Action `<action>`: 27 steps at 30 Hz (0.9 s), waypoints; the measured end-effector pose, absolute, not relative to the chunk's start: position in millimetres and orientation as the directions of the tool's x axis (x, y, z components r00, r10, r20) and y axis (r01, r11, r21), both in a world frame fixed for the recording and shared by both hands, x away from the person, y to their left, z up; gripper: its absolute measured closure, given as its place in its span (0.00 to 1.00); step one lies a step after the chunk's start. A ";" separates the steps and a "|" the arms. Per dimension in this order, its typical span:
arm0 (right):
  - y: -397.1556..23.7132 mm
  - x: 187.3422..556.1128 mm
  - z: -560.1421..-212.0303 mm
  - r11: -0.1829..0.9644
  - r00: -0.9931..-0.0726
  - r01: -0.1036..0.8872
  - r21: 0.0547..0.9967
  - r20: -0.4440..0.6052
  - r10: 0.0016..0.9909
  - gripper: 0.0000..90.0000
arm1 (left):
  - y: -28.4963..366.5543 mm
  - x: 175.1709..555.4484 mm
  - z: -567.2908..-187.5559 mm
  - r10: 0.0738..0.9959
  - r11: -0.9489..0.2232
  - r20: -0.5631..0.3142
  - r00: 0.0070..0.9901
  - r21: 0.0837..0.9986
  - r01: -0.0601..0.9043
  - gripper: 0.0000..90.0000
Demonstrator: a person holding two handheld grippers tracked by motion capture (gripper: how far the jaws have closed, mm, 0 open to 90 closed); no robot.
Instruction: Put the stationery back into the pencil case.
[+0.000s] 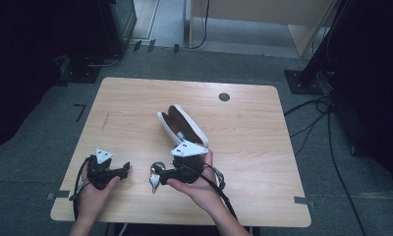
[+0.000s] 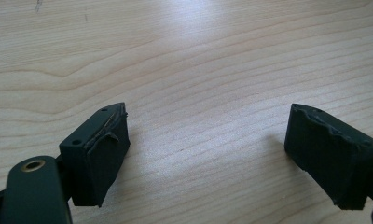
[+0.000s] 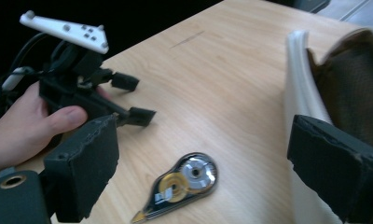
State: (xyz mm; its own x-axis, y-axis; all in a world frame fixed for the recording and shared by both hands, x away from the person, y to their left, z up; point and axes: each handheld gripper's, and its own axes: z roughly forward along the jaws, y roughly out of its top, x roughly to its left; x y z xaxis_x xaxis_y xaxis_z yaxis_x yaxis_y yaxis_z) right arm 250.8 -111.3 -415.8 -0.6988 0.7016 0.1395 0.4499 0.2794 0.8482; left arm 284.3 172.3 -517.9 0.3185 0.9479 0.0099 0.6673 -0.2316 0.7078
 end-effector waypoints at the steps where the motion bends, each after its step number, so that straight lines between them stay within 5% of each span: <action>1: -108.6 249.6 -418.0 0.289 -0.702 0.446 0.847 0.131 0.700 0.10 | 172.3 284.3 -517.9 0.948 -0.232 0.010 0.319 0.708 0.667 0.15; 27: -83.0 239.4 -498.3 0.324 -0.634 0.535 0.780 0.118 0.764 0.05 | 172.3 284.3 -517.9 0.948 -0.232 0.010 0.319 0.708 0.667 0.15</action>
State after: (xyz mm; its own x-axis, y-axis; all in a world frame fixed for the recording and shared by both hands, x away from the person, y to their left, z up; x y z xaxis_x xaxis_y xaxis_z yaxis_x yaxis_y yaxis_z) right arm 239.4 -83.0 -498.3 -0.6339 0.7644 0.1176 0.5354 0.3240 0.7799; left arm 284.3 172.3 -517.9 0.3189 0.9477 0.0105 0.6668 -0.2322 0.7081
